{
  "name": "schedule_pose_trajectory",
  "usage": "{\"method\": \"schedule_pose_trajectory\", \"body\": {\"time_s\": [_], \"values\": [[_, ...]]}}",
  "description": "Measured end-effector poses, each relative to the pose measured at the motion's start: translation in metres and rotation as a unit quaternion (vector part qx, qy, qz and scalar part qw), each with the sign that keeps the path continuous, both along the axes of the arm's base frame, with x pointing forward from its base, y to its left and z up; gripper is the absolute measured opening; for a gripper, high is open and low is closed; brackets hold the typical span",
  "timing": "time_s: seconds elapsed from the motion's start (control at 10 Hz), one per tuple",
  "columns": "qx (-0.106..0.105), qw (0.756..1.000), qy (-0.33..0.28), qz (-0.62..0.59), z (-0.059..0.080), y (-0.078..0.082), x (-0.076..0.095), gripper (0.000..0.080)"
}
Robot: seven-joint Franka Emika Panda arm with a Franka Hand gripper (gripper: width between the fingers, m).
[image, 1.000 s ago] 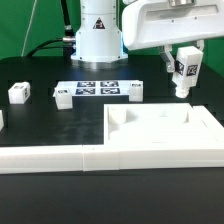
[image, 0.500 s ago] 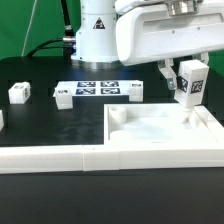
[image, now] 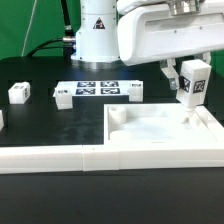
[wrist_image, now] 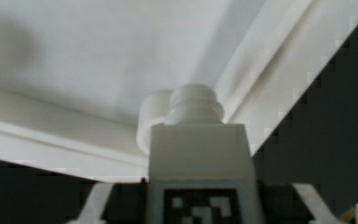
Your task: Assemble one leg
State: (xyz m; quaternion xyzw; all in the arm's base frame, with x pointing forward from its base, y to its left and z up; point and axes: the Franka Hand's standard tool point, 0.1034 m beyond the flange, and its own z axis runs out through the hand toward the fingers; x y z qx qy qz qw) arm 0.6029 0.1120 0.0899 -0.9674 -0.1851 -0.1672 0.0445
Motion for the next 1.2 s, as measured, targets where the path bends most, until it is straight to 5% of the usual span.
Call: {"method": "schedule_pose_trajectory", "body": {"time_s": [0.4,1.2], "values": [[0.004,1.000,-0.005,-0.002,-0.010,-0.002,0.022,0.0288],[0.009,1.000,-0.018,-0.002,-0.029,0.005,0.021,0.0288]]}}
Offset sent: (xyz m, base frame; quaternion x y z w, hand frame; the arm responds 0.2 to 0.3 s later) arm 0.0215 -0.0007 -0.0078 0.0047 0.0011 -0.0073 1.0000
